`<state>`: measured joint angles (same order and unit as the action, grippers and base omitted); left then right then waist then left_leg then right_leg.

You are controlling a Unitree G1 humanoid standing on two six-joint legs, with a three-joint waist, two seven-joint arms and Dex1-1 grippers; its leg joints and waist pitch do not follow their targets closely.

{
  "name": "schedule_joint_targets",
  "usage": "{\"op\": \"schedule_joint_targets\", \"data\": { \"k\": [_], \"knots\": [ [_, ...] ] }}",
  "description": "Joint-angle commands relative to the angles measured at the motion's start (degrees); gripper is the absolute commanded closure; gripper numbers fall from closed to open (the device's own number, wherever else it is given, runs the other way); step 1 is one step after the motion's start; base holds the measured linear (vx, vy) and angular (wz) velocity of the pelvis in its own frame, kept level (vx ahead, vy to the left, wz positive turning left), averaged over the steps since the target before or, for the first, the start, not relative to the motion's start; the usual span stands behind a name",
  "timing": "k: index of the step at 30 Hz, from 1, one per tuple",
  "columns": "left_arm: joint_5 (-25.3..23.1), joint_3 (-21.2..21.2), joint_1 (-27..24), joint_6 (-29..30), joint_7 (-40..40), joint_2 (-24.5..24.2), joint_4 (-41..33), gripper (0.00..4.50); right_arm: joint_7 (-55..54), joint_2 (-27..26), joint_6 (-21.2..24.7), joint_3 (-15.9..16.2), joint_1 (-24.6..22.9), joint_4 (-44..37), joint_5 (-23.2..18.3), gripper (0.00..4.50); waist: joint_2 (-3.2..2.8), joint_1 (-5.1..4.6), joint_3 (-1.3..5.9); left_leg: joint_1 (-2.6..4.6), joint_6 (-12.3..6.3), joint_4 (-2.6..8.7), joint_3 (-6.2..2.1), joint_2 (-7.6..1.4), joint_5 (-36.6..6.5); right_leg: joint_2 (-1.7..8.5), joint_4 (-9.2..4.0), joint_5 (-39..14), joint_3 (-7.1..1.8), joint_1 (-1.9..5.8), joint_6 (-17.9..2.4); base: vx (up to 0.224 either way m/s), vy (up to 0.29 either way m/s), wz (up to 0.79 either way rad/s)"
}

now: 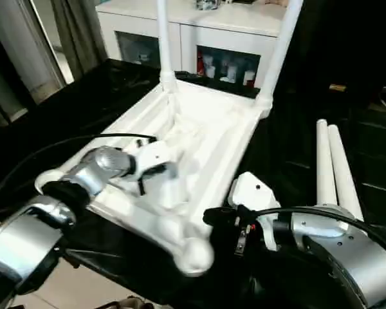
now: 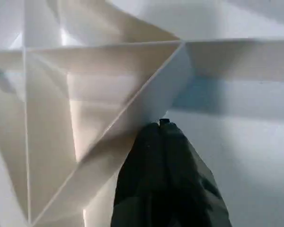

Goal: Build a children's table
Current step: Rotate table base

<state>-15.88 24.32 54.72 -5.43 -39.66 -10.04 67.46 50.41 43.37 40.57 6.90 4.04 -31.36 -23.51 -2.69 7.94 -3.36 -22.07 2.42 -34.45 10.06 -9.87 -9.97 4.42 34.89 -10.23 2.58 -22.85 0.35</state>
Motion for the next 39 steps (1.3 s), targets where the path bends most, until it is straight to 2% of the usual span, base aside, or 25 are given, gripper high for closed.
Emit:
{"op": "schedule_joint_targets", "data": {
  "k": [1, 5, 6, 11, 12, 14, 15, 17, 18, 21, 22, 23, 24, 25, 26, 27, 28, 29, 30, 31, 32, 33, 35, 37, 39],
  "knots": [
    [1.47, -2.03, 2.20, -1.51, 1.22, 1.39, 1.57, 4.50, -0.67, 0.51, -0.10, -1.38, 0.09, -1.30, -0.21, 4.42, 1.05, -0.29, 3.87, 0.92, -2.93, 3.85, -1.43, -2.87, -12.17, 4.13, -4.73, -11.81, -2.27, 2.57, -11.04, 0.000, 0.000, 0.00],
    [0.94, -2.86, 3.73, -2.52, 5.21, 2.39, 3.78, 4.50, -1.67, -0.02, -0.70, -1.19, 1.03, -0.53, 0.50, 4.42, 1.13, -0.26, 3.84, 0.88, -3.26, 3.84, -1.46, -2.88, -11.93, 4.18, -4.74, -11.74, -2.23, 2.67, -11.13, 0.000, 0.000, 0.00],
    [-0.27, -2.98, 4.64, -3.12, 9.95, 2.51, 5.22, 4.50, -2.35, -0.57, -0.94, -1.01, 1.80, -0.02, 0.99, 4.42, 1.00, -0.32, 3.67, 0.75, -3.27, 3.85, -1.54, -2.87, -12.37, 4.06, -4.77, -12.52, -2.16, 2.57, -10.81, 0.000, 0.000, 0.00],
    [-0.64, -3.70, 5.42, -3.55, 15.09, 2.36, 6.24, 4.50, -2.91, -1.16, -0.99, -0.79, 2.35, 0.12, 1.21, 4.42, 1.01, -0.74, 3.45, 0.84, -2.81, 4.08, -1.65, -2.79, -13.79, 4.04, -5.27, -16.33, -2.10, 2.56, -9.14, 0.000, 0.000, 0.00],
    [3.27, -7.55, 5.65, -5.13, 13.08, 2.92, 5.89, 4.50, -4.07, -1.86, -1.12, -0.99, 2.34, -0.29, 1.56, 4.42, 0.69, -1.08, 3.46, 0.78, -2.39, 4.09, -1.69, -2.59, -14.16, 3.96, -5.38, -15.81, -2.02, 2.66, -9.48, 0.000, 0.000, 0.00],
    [4.52, -8.71, 5.60, -5.59, 11.77, 3.13, 5.62, 4.50, -4.60, -2.19, -1.09, -1.28, 2.22, -0.40, 1.51, 4.42, 0.73, -1.25, 3.45, 0.67, -2.40, 4.13, -1.66, -2.54, -13.79, 3.96, -5.29, -15.02, -2.00, 2.70, -9.93, 0.000, 0.000, 0.00],
    [8.53, -12.07, 5.08, -6.88, 7.00, 3.54, 4.03, 4.50, -6.76, -3.65, -0.61, -2.61, 1.72, -0.76, 1.05, 4.42, 0.18, -1.24, 3.45, 0.77, -2.29, 4.13, -1.66, -2.54, -13.53, 4.12, -5.36, -14.57, -2.04, 2.63, -10.53, 0.000, 0.000, 0.00],
    [11.37, -14.20, 4.59, -7.46, 4.41, 3.66, 2.65, 4.50, -9.06, -5.27, 0.03, -3.76, 1.41, -0.91, 0.80, 4.42, 0.41, -1.39, 3.60, 0.78, -2.18, 4.15, -1.60, -2.62, -13.56, 3.99, -5.14, -12.35, -2.05, 2.65, -11.56, 0.000, 0.000, 0.00],
    [15.92, -17.32, 2.80, -6.30, 2.24, 3.34, -2.14, 4.29, -15.47, -10.04, 1.51, -6.11, 1.61, -0.02, 1.18, 4.48, 0.09, -1.50, 3.60, 0.71, -1.92, 4.29, -1.61, -2.69, -13.06, 4.07, -4.68, -10.13, -2.07, 2.54, -13.11, 0.000, 0.000, 0.00],
    [18.63, -19.12, 0.48, -4.11, 3.03, 3.02, -7.87, 4.08, -21.62, -14.52, 1.95, -8.03, 2.10, 1.25, 2.40, 4.09, 0.18, -1.89, 3.64, 0.77, -1.42, 4.42, -1.55, -2.64, -13.90, 3.79, -4.55, -9.73, -1.92, 2.50, -13.75, 0.000, 0.000, 0.00],
    [22.59, -22.09, -5.97, 2.42, 7.80, 3.19, -22.46, 4.08, -31.91, -22.62, 1.93, -12.03, 2.11, 2.91, 3.85, 4.09, 0.07, -1.98, 3.51, 0.69, -1.03, 4.61, -1.66, -2.89, -13.64, 4.14, -4.23, -10.10, -2.05, 2.66, -14.17, 0.000, 0.000, 0.00],
    [22.59, -22.09, -5.97, 2.42, 7.80, 3.19, -22.46, 3.88, -31.91, -22.62, 1.93, -12.03, 2.11, 2.91, 3.85, 4.07, 0.21, -2.32, 3.55, 0.59, -0.98, 4.78, -1.58, -3.15, -13.74, 4.40, -4.09, -9.92, -2.16, 2.51, -14.86, 0.000, 0.000, 0.00],
    [23.94, -23.32, -9.04, 5.30, 10.41, 3.47, -29.06, 3.88, -35.74, -25.79, 1.93, -13.74, 1.76, 3.25, 4.12, 3.96, 0.56, -2.71, 3.43, 0.60, -0.99, 4.59, -1.32, -2.54, -14.53, 3.85, -4.64, -13.10, -1.81, 2.28, -13.86, 0.000, 0.000, 0.00],
    [23.72, -23.97, -11.76, 7.62, 12.85, 3.52, -34.06, 3.74, -38.14, -27.52, 1.59, -14.29, 1.17, 3.36, 4.95, 3.81, 0.21, -2.68, 3.59, 0.81, -0.78, 4.59, -1.45, -2.82, -14.17, 4.12, -4.38, -13.09, -1.97, 2.44, -13.94, 0.000, 0.000, 0.00],
    [23.57, -24.43, -13.66, 9.24, 14.55, 3.56, -37.56, 3.67, -39.82, -28.72, 1.36, -14.68, 0.76, 3.44, 5.53, 3.69, 0.27, -3.04, 3.34, 0.52, -1.22, 4.83, -1.33, -2.85, -13.03, 3.83, -4.63, -13.78, -2.03, 2.20, -12.68, 0.000, 0.000, 0.00],
    [22.22, -25.46, -16.59, 11.25, 17.25, 3.67, -41.78, 3.67, -41.58, -29.78, 0.54, -14.28, -0.07, 3.50, 6.81, 3.69, 0.19, -3.12, 3.38, 0.70, -1.20, 4.69, -1.17, -2.67, -13.37, 3.51, -4.83, -14.66, -1.97, 1.96, -11.86, 0.000, 0.000, 0.00],
    [19.28, -27.48, -22.61, 13.96, 21.65, 3.79, -49.06, 3.52, -44.52, -32.16, -1.82, -13.10, -1.62, 4.19, 8.68, 3.52, 0.38, -3.45, 3.42, 0.49, -0.73, 5.08, -1.46, -3.33, -13.56, 3.85, -4.47, -14.00, -2.09, 2.35, -11.28, 0.000, 0.000, 0.00],
    [19.28, -27.48, -22.61, 13.96, 21.65, 3.79, -49.06, 3.37, -44.52, -32.16, -1.82, -13.10, -1.62, 4.19, 8.68, 3.43, 0.46, -3.63, 3.08, 0.13, -0.83, 5.23, -1.43, -3.08, -13.52, 3.78, -4.86, -14.97, -1.96, 2.37, -10.45, 0.000, 0.000, 0.00],
    [17.90, -28.64, -25.79, 15.34, 23.14, 3.91, -52.86, 3.37, -46.00, -33.73, -2.87, -12.52, -2.30, 4.49, 9.54, 3.43, 0.27, -3.75, 3.14, 0.86, -0.59, 4.89, -1.07, -2.43, -15.48, 3.33, -5.47, -18.83, -1.99, 1.67, -8.89, 0.000, 0.000, 0.00],
    [17.90, -28.64, -25.79, 15.34, 23.14, 3.91, -52.86, 3.37, -46.00, -33.73, -2.87, -12.52, -2.30, 4.49, 9.54, 3.43, 0.26, -3.95, 3.31, 0.74, -0.37, 4.91, -1.17, -2.56, -15.36, 3.42, -5.29, -18.83, -2.10, 1.81, -8.50, 0.000, 0.000, 0.00],
    [17.09, -29.20, -29.85, 15.49, 23.12, 3.94, -55.79, 3.25, -46.96, -34.68, -3.96, -11.37, -2.99, 5.40, 10.59, 3.22, 0.79, -4.01, 3.01, 0.49, -0.20, 5.23, -1.20, -2.53, -15.88, 3.32, -5.74, -20.73, -2.08, 1.67, -7.24, 0.000, 0.000, 0.00],
    [17.08, -29.37, -32.89, 15.58, 22.92, 4.01, -58.15, 3.19, -47.82, -35.24, -4.75, -10.60, -3.36, 5.95, 11.44, 3.11, 0.59, -4.08, 3.05, 0.42, 0.20, 5.48, -1.50, -2.90, -15.80, 3.64, -5.42, -20.28, -2.14, 1.77, -7.02, 0.000, 0.000, 0.00],
    [18.17, -29.54, -36.66, 16.85, 23.98, 4.53, -62.17, 3.07, -48.75, -35.97, -5.27, -10.11, -3.65, 6.17, 12.62, 3.06, 0.48, -4.25, 3.01, 0.61, 0.38, 5.50, -1.30, -2.75, -16.46, 3.22, -5.57, -19.73, -2.27, 1.36, -6.34, 0.000, 0.000, 0.00],
    [18.33, -29.18, -38.05, 17.90, 25.04, 4.71, -63.98, 2.95, -49.42, -36.43, -5.11, -10.50, -3.52, 6.25, 13.09, 2.97, 0.71, -4.25, 2.99, 0.75, 0.82, 5.57, -1.24, -2.73, -17.59, 3.08, -5.64, -19.31, -2.32, 1.20, -6.05, 0.000, 0.000, 0.00],
    [17.97, -27.08, -39.96, 19.32, 26.25, 4.31, -66.46, 2.74, -50.80, -36.90, -4.52, -11.28, -3.35, 6.36, 13.50, 2.65, 0.36, -4.01, 2.89, 0.68, 1.41, 5.79, -1.48, -2.79, -17.74, 3.09, -5.44, -17.44, -2.37, 1.29, -5.39, 0.000, 0.000, 0.00]
  ]
}}
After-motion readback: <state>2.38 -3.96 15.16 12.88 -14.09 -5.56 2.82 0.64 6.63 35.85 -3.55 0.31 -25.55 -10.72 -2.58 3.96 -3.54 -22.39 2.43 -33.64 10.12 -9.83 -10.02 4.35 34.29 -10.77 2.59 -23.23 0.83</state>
